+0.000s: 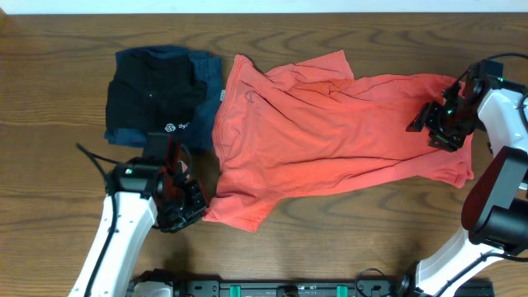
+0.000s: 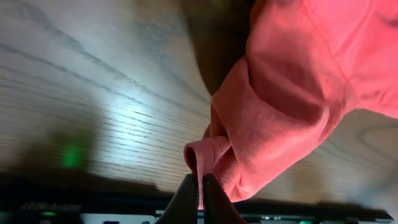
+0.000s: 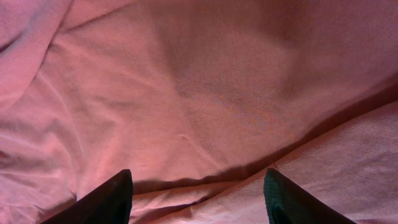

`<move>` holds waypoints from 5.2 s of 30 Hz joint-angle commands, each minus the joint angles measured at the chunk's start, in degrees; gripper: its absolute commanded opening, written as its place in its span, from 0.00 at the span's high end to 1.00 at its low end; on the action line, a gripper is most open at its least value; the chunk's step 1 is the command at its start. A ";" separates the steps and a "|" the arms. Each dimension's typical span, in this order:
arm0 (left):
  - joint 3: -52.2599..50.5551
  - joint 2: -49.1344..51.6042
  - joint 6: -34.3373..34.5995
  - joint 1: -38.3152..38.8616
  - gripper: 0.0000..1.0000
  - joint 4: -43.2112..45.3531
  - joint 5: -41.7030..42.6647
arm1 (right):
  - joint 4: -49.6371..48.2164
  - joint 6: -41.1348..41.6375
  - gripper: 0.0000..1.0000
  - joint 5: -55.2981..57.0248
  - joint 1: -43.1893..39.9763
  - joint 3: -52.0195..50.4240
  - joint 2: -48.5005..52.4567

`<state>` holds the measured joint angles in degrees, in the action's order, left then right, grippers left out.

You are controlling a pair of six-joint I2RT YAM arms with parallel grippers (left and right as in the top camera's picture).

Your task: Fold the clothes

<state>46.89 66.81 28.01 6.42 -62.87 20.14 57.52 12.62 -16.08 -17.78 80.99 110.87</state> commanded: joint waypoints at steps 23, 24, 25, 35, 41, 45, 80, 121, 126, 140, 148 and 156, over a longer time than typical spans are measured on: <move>-1.53 -1.29 -10.32 14.71 0.53 4.94 4.90 | -0.35 0.63 0.33 -0.44 -0.15 0.74 -1.05; -1.79 -0.57 -10.43 17.97 0.53 6.58 4.85 | -0.35 0.63 0.33 -0.44 -0.15 0.74 -1.05; -1.84 0.33 -10.43 21.18 0.55 8.09 4.44 | -0.35 0.63 0.33 -0.44 -0.15 0.74 -1.05; -1.84 19.37 -11.85 38.69 0.55 18.51 -1.40 | -0.09 0.63 0.33 -0.44 -0.15 0.74 -1.05; -1.42 25.46 -13.18 38.66 0.59 21.38 -2.14 | 0.00 0.63 0.32 -0.44 -0.15 0.74 -1.05; -1.33 25.35 -13.16 38.66 0.59 21.44 -5.70 | -0.02 0.63 0.32 -0.46 -0.15 0.74 -1.05; 5.29 25.68 -18.73 38.84 0.63 15.98 -12.63 | -0.33 0.63 0.30 -0.44 -0.15 0.74 -1.05; 4.15 34.56 -16.37 45.16 0.94 18.23 -17.81 | -0.31 0.61 0.30 -0.42 -0.15 0.74 -1.05; 5.90 34.32 -16.35 45.16 0.94 16.48 -17.49 | -0.28 0.61 0.30 -0.42 -0.15 0.74 -1.05; 25.73 19.89 -16.35 45.16 0.94 -2.84 -8.28 | -0.33 0.61 0.30 -0.42 -0.15 0.74 -1.05; 25.59 19.34 -14.40 46.58 0.94 -0.70 -6.54 | -0.35 0.61 0.30 -0.42 -0.15 0.74 -1.05; 25.57 22.10 -14.21 51.41 0.94 4.59 -5.57 | -0.48 0.61 0.29 -0.44 -0.15 0.74 -1.05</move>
<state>72.49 88.27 13.39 56.34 -59.16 13.39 57.14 12.62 -16.08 -17.78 80.99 110.87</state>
